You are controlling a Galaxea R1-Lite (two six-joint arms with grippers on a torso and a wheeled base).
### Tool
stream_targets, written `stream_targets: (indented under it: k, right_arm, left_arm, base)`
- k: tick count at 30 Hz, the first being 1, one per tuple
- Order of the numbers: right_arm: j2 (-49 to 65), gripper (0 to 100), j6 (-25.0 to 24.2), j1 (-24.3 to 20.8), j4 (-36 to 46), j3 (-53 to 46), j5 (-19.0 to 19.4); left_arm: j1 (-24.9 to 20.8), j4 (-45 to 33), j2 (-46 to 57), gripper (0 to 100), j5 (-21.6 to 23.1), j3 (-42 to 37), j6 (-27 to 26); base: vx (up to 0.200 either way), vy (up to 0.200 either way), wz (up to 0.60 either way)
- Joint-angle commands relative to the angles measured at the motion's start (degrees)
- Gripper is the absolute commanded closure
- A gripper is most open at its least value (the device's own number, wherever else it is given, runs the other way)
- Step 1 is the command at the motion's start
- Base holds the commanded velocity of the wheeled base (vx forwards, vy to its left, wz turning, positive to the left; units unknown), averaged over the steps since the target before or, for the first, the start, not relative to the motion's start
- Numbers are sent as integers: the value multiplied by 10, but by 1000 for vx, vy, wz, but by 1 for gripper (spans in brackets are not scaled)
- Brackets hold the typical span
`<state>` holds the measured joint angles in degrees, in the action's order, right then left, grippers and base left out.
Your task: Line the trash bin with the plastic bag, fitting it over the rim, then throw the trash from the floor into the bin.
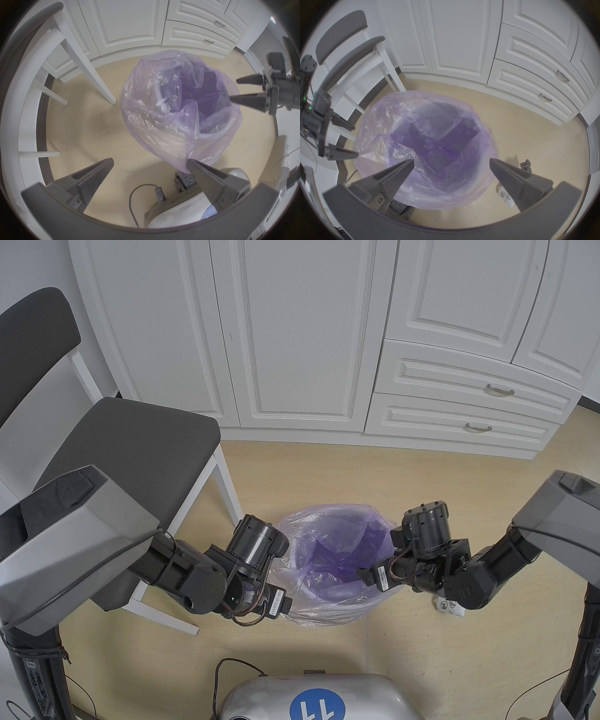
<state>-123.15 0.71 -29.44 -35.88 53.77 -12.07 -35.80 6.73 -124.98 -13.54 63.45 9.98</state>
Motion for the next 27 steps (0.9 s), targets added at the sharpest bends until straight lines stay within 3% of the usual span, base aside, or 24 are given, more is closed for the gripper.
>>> stream_targets:
  k: [1,3,9,20,27]
  right_arm:
    - [-56,0,2,-24,-7,-7,-3]
    - [-53,0,8,-24,-6,-15,-2]
    - [-38,0,105,-17,-7,-70,0]
    - [-30,0,103,-11,-15,-66,1]
    - [46,0,102,9,-13,-76,15]
  left_arm:
    - [-7,21,-10,0,1,-35,11]
    - [-7,26,-18,0,1,-36,11]
    - [9,43,-65,0,15,-5,9]
    - [57,37,-129,0,37,93,6]
    - [71,36,-172,0,46,136,6]
  base:
    - [0,0,0]
    - [0,0,0]
    - [0,0,0]
    - [0,0,0]
    - [0,0,0]
